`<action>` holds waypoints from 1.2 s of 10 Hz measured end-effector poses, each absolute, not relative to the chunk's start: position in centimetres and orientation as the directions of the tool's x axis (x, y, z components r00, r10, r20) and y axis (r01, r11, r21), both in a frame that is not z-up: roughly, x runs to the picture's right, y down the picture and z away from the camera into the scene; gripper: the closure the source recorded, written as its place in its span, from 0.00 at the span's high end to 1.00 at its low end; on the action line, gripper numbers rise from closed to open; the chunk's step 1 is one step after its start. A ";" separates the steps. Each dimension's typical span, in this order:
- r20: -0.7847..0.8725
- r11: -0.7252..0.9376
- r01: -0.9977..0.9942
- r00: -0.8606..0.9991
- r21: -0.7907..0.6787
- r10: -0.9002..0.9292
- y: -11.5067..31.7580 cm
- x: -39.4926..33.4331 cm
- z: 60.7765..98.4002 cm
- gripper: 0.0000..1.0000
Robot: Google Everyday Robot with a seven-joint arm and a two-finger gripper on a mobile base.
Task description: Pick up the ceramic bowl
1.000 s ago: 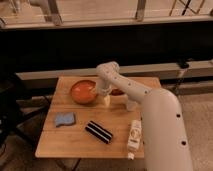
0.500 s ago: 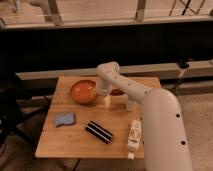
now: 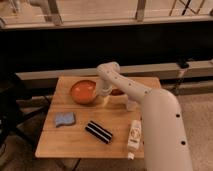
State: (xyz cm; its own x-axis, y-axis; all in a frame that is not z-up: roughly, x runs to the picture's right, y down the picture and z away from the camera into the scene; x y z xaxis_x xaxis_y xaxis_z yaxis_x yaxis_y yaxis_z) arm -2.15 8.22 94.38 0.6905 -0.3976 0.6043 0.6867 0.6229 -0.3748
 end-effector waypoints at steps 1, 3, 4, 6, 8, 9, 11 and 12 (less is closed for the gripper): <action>0.607 0.620 0.690 0.688 -0.375 -0.399 8.3 -1.9 94.3 0.34; 0.611 0.617 0.693 0.684 -0.372 -0.399 8.0 -1.9 94.0 0.18; 0.613 0.617 0.695 0.681 -0.370 -0.400 7.7 -2.0 93.5 0.09; 0.615 0.619 0.697 0.678 -0.362 -0.403 6.0 -2.1 91.6 0.01; 0.620 0.615 0.703 0.671 -0.357 -0.407 4.9 -1.9 90.4 0.01; 0.622 0.613 0.706 0.668 -0.355 -0.409 4.7 -1.9 90.0 0.01; 0.623 0.606 0.715 0.660 -0.349 -0.420 4.6 -1.9 89.9 0.01; 0.622 0.607 0.717 0.657 -0.342 -0.426 4.2 -2.2 89.5 0.01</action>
State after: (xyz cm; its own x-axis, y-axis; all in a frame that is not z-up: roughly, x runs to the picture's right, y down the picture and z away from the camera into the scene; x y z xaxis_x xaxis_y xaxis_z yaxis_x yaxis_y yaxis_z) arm -2.17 4.16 89.51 0.6569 -0.4258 0.6222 0.7172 0.6075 -0.3415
